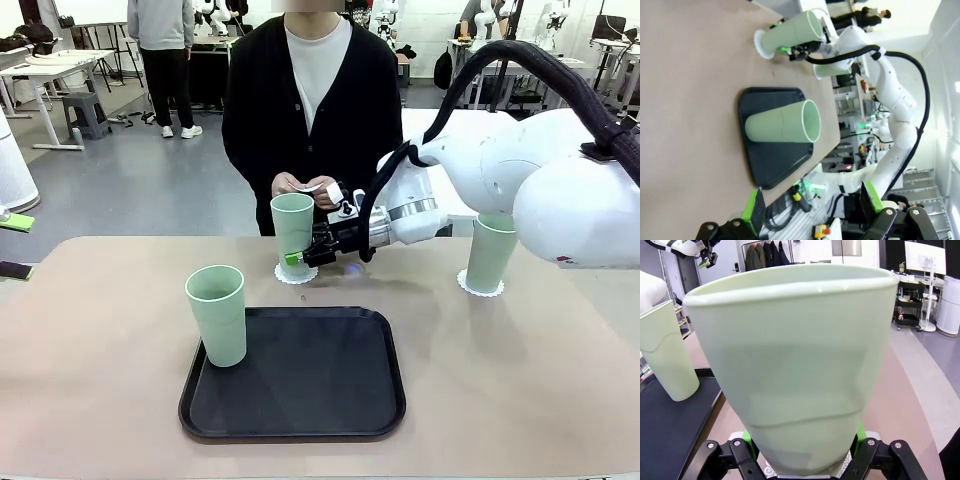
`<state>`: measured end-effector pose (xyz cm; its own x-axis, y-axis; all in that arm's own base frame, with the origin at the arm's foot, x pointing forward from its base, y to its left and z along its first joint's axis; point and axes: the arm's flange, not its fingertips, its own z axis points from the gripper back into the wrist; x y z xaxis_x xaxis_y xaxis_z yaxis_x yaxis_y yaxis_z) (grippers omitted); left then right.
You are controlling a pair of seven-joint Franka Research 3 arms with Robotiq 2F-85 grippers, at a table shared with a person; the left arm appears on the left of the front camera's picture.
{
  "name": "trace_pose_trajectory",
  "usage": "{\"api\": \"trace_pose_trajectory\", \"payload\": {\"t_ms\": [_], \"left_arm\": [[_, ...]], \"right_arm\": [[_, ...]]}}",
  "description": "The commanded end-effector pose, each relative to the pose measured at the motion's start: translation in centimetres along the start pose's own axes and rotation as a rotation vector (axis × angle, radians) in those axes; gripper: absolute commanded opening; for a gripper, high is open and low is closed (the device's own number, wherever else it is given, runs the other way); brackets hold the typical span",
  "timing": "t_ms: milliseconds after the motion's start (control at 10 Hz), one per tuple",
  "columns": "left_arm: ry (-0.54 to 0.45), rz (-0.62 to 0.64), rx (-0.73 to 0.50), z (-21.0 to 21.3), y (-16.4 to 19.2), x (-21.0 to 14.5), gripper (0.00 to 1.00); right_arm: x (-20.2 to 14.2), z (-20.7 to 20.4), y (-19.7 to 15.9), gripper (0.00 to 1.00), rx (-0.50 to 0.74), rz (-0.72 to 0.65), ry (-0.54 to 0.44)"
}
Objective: Place coasters on the table and set cups on them.
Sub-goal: Take one Reusable plastic cup from the Flat Tray and place it on a coaster set by the human.
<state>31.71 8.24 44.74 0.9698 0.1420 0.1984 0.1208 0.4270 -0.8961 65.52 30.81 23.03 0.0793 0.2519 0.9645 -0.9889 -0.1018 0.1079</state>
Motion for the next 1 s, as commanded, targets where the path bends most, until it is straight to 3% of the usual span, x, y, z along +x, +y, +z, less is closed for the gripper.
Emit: {"api": "trace_pose_trajectory", "payload": {"t_ms": [0,900], "left_arm": [[-0.004,-0.005,-0.011,0.11,0.01,-0.02,1.0],[-0.004,-0.005,-0.011,0.11,0.01,-0.02,1.0]], "right_arm": [[0.34,-0.28,-0.93,0.81,0.018,-0.02,0.022],[-0.43,-0.63,-0.71,0.81,0.029,-0.043,0.053]]}}
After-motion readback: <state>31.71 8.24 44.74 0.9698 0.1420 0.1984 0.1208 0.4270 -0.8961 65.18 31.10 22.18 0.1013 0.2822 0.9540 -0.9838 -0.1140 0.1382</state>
